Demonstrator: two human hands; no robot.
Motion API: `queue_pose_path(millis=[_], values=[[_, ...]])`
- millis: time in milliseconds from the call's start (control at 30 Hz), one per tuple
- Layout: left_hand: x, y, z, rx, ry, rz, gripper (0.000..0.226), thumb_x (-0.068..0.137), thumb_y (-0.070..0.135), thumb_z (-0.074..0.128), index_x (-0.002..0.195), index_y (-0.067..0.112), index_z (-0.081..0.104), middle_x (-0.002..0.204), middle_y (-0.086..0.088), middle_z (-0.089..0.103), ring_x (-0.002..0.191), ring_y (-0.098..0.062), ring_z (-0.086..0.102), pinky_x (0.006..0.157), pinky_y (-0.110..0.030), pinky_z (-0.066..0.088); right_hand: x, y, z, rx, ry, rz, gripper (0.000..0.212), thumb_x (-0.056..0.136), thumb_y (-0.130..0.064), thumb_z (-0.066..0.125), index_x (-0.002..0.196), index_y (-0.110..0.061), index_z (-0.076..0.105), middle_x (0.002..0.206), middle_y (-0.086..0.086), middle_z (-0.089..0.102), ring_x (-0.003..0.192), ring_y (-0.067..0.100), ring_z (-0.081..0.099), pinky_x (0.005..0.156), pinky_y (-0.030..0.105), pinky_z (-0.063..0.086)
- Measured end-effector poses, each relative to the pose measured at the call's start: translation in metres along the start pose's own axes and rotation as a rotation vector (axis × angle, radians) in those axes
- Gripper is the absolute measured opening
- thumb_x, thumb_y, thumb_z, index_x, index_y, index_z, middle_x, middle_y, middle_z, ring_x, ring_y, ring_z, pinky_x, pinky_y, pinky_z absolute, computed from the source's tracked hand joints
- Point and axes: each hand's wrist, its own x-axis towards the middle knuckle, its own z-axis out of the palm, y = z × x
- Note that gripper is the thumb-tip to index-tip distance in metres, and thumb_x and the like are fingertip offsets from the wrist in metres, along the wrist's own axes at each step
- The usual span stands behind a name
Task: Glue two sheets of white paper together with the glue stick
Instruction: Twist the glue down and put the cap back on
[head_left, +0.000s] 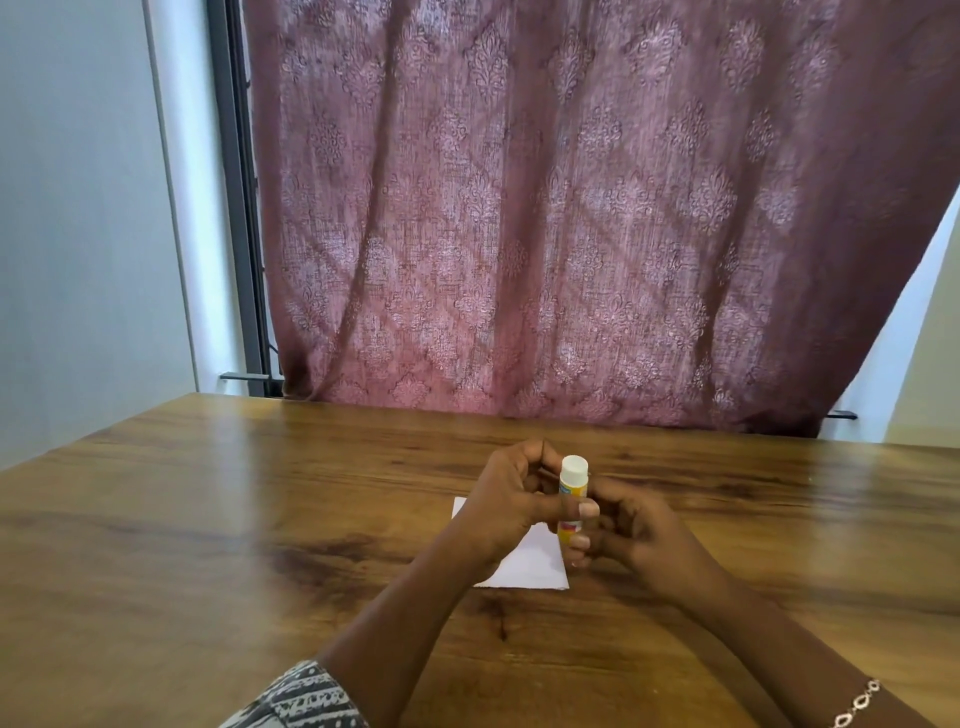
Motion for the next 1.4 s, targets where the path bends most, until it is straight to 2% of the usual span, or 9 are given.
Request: queue_pose_path(millis=[200, 367, 467, 667, 733, 1033, 1167, 1267, 1400], values=[[-0.001, 0.000, 0.002, -0.041, -0.021, -0.011, 0.030, 0.066, -0.010, 0.070, 0.071, 0.014, 0.053, 0.068, 0.002, 0.067, 0.065, -0.010, 0.063, 0.063, -0.022, 0.052, 0.001, 0.004, 0.002, -0.418, 0.151, -0.133, 0.027, 0.060, -0.033, 0.071, 0.084, -0.024, 0.060, 0.075, 0.007, 0.058, 0.067, 0.027, 0.052, 0.060, 0.044, 0.046], [-0.001, 0.004, -0.002, -0.047, -0.009, 0.008, 0.037, 0.067, -0.011, 0.069, 0.062, 0.024, 0.057, 0.077, -0.001, 0.067, 0.070, -0.010, 0.061, 0.063, -0.019, 0.051, 0.001, 0.000, 0.001, -0.190, 0.063, -0.047, 0.024, 0.077, 0.015, 0.055, 0.088, -0.004, 0.061, 0.069, -0.001, 0.063, 0.063, 0.011, 0.064, 0.056, 0.030, 0.054], [-0.001, 0.004, -0.001, -0.029, -0.011, 0.014, 0.036, 0.067, -0.011, 0.069, 0.063, 0.023, 0.057, 0.078, -0.004, 0.066, 0.066, -0.008, 0.060, 0.058, -0.016, 0.049, 0.000, -0.003, 0.000, -0.074, 0.053, -0.011, 0.030, 0.076, 0.022, 0.050, 0.086, -0.004, 0.061, 0.063, -0.001, 0.064, 0.059, 0.012, 0.062, 0.053, 0.023, 0.053], [-0.001, 0.000, 0.002, -0.022, -0.007, -0.001, 0.026, 0.067, -0.008, 0.071, 0.083, 0.002, 0.053, 0.070, -0.002, 0.064, 0.063, -0.009, 0.061, 0.058, -0.019, 0.051, 0.002, 0.000, 0.003, -0.382, 0.145, -0.115, 0.030, 0.055, -0.031, 0.075, 0.080, -0.019, 0.063, 0.071, -0.004, 0.058, 0.061, 0.005, 0.050, 0.053, 0.028, 0.044], [0.000, -0.001, 0.002, -0.027, -0.004, -0.006, 0.027, 0.067, -0.006, 0.071, 0.085, 0.003, 0.053, 0.067, 0.003, 0.066, 0.062, -0.009, 0.061, 0.057, -0.019, 0.050, 0.002, 0.001, 0.003, -0.403, 0.146, -0.126, 0.027, 0.056, -0.026, 0.076, 0.079, -0.024, 0.062, 0.069, -0.015, 0.059, 0.057, 0.000, 0.050, 0.052, 0.013, 0.037], [-0.001, 0.000, 0.001, -0.040, 0.008, -0.012, 0.022, 0.071, -0.005, 0.069, 0.080, 0.005, 0.052, 0.057, 0.007, 0.066, 0.054, -0.006, 0.057, 0.050, -0.020, 0.045, 0.001, -0.006, 0.001, -0.030, 0.013, 0.010, 0.034, 0.070, 0.019, 0.060, 0.080, -0.013, 0.064, 0.064, 0.005, 0.068, 0.055, 0.012, 0.061, 0.051, 0.024, 0.052], [0.000, -0.001, 0.003, -0.025, 0.038, -0.022, 0.024, 0.070, 0.000, 0.071, 0.079, 0.008, 0.050, 0.064, 0.006, 0.063, 0.056, -0.006, 0.056, 0.052, -0.017, 0.044, 0.003, -0.005, 0.005, -0.219, 0.076, -0.069, 0.034, 0.052, -0.020, 0.079, 0.084, -0.017, 0.066, 0.078, 0.023, 0.064, 0.066, 0.017, 0.054, 0.060, 0.030, 0.045], [0.000, -0.002, 0.004, -0.029, 0.049, -0.026, 0.023, 0.071, 0.000, 0.071, 0.078, 0.009, 0.051, 0.065, 0.005, 0.063, 0.056, -0.005, 0.057, 0.051, -0.017, 0.044, 0.004, -0.002, 0.006, -0.291, 0.132, -0.105, 0.036, 0.053, -0.030, 0.076, 0.086, -0.022, 0.065, 0.081, 0.016, 0.067, 0.066, 0.019, 0.057, 0.060, 0.027, 0.045], [0.000, -0.001, 0.008, -0.048, 0.077, -0.012, 0.024, 0.070, -0.003, 0.071, 0.077, 0.008, 0.050, 0.066, -0.002, 0.061, 0.052, -0.002, 0.057, 0.048, -0.015, 0.043, 0.003, 0.001, 0.008, -0.521, 0.202, -0.155, 0.044, 0.054, -0.044, 0.069, 0.087, -0.015, 0.061, 0.080, 0.010, 0.066, 0.073, 0.028, 0.060, 0.065, 0.048, 0.050]])
